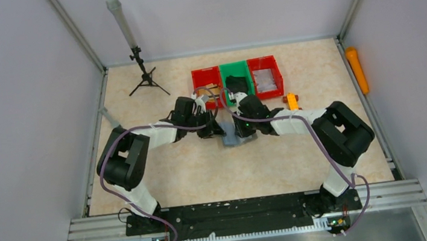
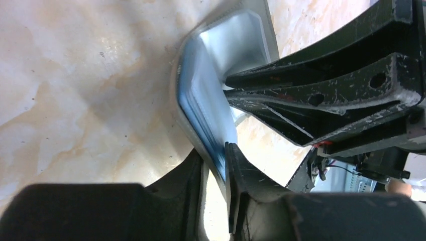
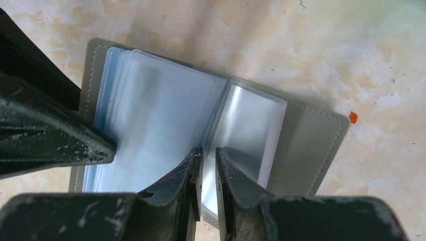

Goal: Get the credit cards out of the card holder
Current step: Remove the credit card from the card holder.

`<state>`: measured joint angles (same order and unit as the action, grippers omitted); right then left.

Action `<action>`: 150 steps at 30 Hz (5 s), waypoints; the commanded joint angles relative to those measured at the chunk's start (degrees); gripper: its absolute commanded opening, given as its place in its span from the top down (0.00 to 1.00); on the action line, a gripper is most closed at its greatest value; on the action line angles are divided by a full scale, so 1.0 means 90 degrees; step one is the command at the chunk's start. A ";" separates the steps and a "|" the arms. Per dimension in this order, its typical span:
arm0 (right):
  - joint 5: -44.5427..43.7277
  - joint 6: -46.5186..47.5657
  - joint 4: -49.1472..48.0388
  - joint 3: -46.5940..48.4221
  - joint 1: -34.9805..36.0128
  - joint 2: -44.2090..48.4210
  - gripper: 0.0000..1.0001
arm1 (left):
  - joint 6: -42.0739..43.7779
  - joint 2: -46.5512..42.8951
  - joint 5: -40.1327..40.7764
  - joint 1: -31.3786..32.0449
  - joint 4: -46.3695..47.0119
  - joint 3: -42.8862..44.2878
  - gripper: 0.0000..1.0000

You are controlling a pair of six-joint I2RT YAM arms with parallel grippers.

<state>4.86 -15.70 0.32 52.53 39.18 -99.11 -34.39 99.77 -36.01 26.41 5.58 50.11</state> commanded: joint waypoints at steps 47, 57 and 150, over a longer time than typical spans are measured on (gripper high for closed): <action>0.2280 -0.0890 -0.2241 -0.0916 -0.0518 0.0210 0.33 | -0.0228 -0.0191 -0.0270 -0.0182 0.0673 -0.0209 0.90; 0.2258 -0.0888 -0.2242 -0.0822 -0.0457 -0.0040 0.37 | -0.0213 -0.0140 -0.0371 -0.0171 0.0652 -0.0192 0.74; 0.1309 -0.0383 -0.1460 -0.0349 0.0090 -0.0226 0.38 | 0.0062 -0.0420 -0.0249 -0.0171 0.0277 -0.0128 0.77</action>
<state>17.30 -18.68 -12.75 46.65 39.53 -98.54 -33.30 97.01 -35.27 24.69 4.99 48.36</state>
